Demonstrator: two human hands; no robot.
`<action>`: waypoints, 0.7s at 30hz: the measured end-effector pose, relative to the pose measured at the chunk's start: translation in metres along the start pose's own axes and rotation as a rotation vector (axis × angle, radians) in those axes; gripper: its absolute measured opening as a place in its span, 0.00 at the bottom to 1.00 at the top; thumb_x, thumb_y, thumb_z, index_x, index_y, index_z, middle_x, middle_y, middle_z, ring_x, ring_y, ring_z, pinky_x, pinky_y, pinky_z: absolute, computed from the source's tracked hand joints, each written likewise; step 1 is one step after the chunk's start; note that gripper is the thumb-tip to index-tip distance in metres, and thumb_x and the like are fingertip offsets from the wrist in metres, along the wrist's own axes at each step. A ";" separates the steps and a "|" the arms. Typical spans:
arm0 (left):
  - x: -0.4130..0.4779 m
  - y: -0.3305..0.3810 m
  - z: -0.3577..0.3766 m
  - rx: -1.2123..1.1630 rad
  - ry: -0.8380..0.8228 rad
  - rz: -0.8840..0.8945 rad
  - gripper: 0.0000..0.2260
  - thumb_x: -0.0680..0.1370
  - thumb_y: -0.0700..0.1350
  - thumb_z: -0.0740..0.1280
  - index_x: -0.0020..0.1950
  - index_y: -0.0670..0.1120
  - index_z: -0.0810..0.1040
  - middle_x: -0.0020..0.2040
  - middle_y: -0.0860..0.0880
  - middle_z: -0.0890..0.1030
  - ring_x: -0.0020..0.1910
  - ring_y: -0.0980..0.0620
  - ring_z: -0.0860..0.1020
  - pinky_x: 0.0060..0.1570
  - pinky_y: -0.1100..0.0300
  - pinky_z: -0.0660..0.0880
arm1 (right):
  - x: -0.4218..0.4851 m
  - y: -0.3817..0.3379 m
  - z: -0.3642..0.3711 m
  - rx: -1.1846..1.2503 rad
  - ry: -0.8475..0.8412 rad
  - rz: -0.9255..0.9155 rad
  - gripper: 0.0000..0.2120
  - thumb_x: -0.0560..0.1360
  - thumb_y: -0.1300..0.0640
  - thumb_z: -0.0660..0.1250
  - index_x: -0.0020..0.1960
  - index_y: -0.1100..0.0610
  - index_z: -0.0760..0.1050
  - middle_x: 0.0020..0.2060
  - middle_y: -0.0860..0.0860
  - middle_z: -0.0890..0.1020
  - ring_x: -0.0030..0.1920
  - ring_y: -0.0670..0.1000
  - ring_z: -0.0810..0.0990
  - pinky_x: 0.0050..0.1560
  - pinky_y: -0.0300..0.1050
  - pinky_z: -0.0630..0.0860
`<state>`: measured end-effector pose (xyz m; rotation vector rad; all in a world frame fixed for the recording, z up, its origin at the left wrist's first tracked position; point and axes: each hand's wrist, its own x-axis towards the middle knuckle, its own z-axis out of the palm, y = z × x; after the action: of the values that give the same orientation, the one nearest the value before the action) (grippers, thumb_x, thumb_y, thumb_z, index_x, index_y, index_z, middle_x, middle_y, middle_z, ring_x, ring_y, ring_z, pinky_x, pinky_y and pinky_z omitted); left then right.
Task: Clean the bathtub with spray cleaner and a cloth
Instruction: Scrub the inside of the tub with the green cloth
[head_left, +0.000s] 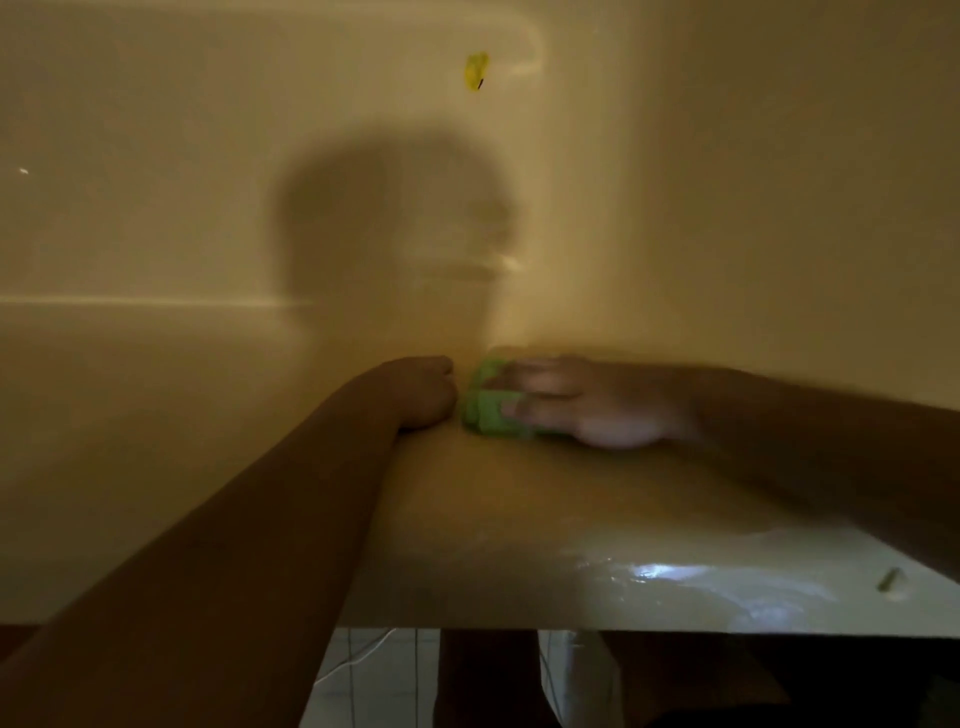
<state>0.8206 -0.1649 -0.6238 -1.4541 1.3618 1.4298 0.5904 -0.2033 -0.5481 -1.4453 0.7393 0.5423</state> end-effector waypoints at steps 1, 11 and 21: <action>-0.002 0.000 -0.002 -0.002 -0.004 0.001 0.25 0.87 0.52 0.53 0.84 0.49 0.58 0.84 0.45 0.58 0.81 0.45 0.61 0.78 0.55 0.59 | -0.024 -0.014 0.004 0.036 -0.010 -0.040 0.23 0.86 0.43 0.56 0.80 0.43 0.64 0.74 0.40 0.67 0.72 0.35 0.60 0.69 0.23 0.49; 0.008 -0.009 -0.003 0.008 -0.032 0.011 0.23 0.88 0.51 0.49 0.85 0.50 0.55 0.85 0.49 0.54 0.83 0.48 0.56 0.81 0.53 0.53 | 0.061 0.073 -0.011 -0.419 0.068 0.255 0.28 0.84 0.34 0.48 0.82 0.39 0.56 0.83 0.48 0.58 0.81 0.57 0.58 0.80 0.54 0.51; -0.002 -0.020 -0.009 -0.008 0.005 0.028 0.22 0.88 0.50 0.52 0.82 0.47 0.62 0.82 0.43 0.63 0.78 0.44 0.65 0.75 0.54 0.63 | -0.005 -0.018 0.020 0.033 0.070 -0.095 0.25 0.84 0.38 0.57 0.79 0.40 0.63 0.76 0.39 0.66 0.77 0.43 0.59 0.78 0.36 0.50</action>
<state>0.8421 -0.1687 -0.6246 -1.4494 1.3862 1.4515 0.6030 -0.1843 -0.5328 -1.4668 0.7276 0.4062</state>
